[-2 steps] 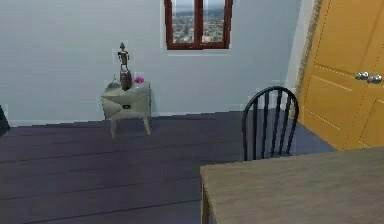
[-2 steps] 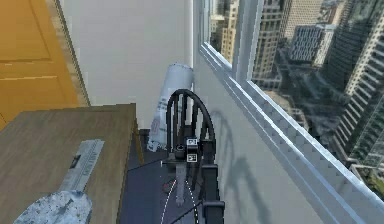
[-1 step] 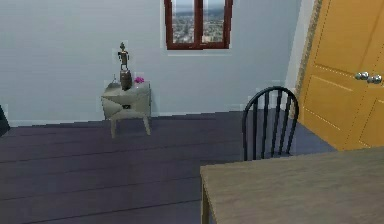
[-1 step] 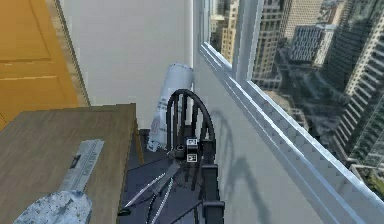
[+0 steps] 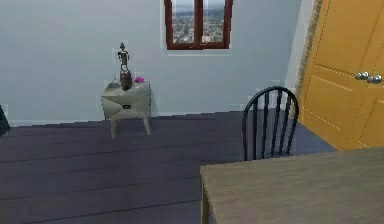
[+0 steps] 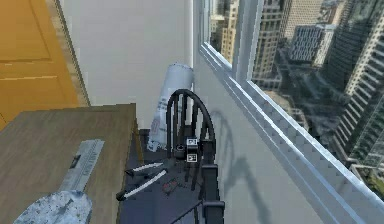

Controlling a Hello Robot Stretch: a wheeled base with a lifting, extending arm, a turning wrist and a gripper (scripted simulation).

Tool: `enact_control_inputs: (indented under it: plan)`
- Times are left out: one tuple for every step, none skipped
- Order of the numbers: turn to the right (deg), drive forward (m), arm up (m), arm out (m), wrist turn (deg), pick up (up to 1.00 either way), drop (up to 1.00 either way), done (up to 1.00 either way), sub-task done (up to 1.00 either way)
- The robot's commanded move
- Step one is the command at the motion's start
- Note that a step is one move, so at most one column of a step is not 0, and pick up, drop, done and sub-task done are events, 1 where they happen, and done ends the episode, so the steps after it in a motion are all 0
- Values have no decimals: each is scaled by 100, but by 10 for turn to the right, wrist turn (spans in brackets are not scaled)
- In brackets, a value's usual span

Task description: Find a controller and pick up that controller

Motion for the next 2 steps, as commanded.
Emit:
enact_control_inputs:
  plan:
    - [0,0,0,0,450,0,0,0,0]
    - [0,0,0,0,150,0,0,0,0]
